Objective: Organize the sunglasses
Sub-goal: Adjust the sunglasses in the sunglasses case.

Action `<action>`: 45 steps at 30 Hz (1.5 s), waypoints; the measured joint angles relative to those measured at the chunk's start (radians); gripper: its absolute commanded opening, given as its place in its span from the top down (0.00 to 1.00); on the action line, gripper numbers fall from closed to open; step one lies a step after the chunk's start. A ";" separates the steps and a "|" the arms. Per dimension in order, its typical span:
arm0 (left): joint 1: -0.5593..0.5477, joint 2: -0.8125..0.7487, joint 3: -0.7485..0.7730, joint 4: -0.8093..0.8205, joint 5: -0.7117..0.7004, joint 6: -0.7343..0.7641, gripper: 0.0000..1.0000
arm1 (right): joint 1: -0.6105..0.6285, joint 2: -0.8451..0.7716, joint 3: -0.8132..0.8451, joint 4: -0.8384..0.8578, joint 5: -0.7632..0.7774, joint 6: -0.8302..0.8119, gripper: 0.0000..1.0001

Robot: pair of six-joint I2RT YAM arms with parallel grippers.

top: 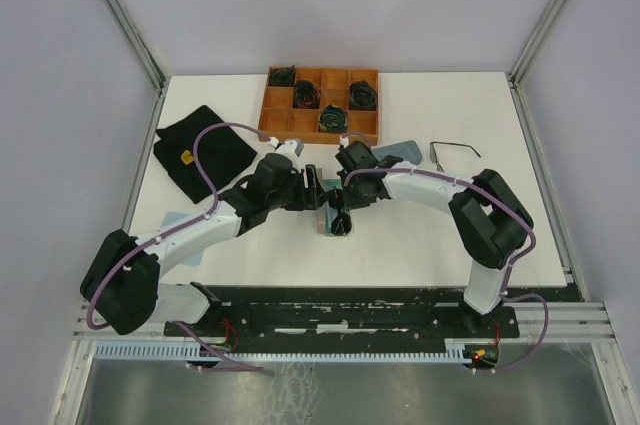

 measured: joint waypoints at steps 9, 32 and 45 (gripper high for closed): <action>0.000 0.000 0.000 0.000 0.000 0.000 0.31 | 0.000 -0.010 0.002 0.000 0.023 0.000 0.97; 0.000 0.000 0.000 0.000 0.000 0.000 0.30 | 0.000 -0.016 0.002 0.045 0.027 0.065 1.00; 0.003 0.007 -0.003 0.001 0.007 0.000 0.31 | -0.004 0.024 0.009 0.055 -0.037 0.068 0.95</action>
